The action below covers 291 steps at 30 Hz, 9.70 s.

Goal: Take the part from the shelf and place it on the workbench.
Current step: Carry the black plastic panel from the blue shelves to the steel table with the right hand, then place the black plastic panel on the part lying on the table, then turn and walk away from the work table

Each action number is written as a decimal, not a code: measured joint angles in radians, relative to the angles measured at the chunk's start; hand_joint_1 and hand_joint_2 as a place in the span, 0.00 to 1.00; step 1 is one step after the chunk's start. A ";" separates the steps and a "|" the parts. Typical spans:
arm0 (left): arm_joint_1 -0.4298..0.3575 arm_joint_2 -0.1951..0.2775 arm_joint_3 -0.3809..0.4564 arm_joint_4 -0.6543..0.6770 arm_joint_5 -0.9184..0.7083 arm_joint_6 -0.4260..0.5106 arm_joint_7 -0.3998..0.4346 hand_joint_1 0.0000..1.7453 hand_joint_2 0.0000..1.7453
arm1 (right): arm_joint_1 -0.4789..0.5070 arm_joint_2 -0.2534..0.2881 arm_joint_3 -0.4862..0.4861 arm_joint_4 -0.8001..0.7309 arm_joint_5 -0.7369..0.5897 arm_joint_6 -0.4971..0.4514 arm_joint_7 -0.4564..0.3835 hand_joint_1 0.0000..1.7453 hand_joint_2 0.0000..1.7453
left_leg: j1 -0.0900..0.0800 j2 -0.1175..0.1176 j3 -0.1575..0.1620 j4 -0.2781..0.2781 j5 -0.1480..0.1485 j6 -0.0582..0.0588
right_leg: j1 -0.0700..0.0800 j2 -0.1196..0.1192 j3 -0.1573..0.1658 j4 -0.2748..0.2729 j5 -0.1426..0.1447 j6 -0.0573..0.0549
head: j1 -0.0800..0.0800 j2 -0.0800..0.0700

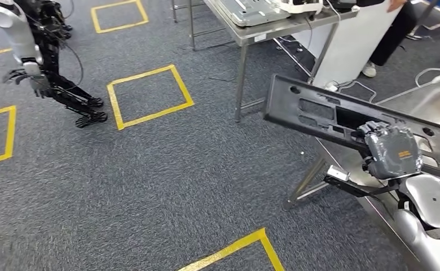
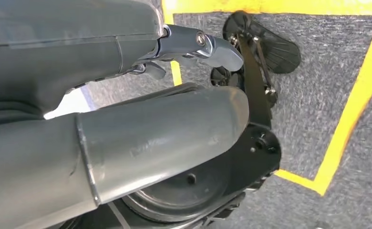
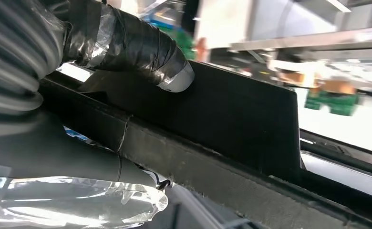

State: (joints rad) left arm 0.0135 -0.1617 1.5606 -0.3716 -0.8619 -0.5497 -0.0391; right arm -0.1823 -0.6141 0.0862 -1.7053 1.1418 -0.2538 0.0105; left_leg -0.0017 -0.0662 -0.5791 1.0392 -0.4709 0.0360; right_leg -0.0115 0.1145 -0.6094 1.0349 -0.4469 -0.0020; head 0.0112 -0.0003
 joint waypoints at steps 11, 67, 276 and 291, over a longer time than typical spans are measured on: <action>-0.001 -0.008 0.000 0.000 0.001 -0.013 0.001 0.00 0.00 | 0.026 -0.052 -0.127 0.078 -0.015 0.021 -0.016 1.00 1.00 | 0.005 0.128 0.026 -0.042 0.008 0.020 | -0.021 -0.120 -0.104 0.198 -0.068 0.055 | 0.001 0.000; -0.013 -0.007 0.000 0.004 0.064 -0.046 0.000 0.00 1.00 | -0.193 -0.034 -0.166 0.894 0.018 0.151 0.042 0.00 0.00 | -0.019 0.066 0.012 -0.008 0.000 0.007 | 0.018 -0.100 0.015 0.008 -0.015 -0.005 | 0.001 0.000; -0.011 -0.033 0.003 -0.016 0.107 -0.010 0.044 0.00 0.00 | 0.324 0.415 0.002 0.877 -0.141 -0.138 0.015 0.00 1.00 | -0.003 0.129 0.022 -0.002 -0.026 -0.018 | 0.002 -0.220 0.077 -0.011 -0.066 0.001 | -0.010 0.000; -0.013 -0.025 0.005 -0.014 0.106 -0.009 0.037 0.00 1.00 | 0.361 0.416 -0.001 0.867 -0.147 -0.100 0.037 0.00 1.00 | 0.005 -0.036 0.031 -0.021 -0.013 -0.001 | -0.015 -0.053 0.057 0.018 -0.063 0.032 | -0.008 0.000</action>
State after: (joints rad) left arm 0.0002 -0.1871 1.5656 -0.3861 -0.7556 -0.5584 -0.0017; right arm 0.1786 -0.1976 0.0853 -0.8388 0.9951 -0.3535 0.0476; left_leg 0.0034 -0.1024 -0.5485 1.0179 -0.4837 0.0354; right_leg -0.0270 0.0616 -0.5521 1.0531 -0.5099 0.0299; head 0.0028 -0.0002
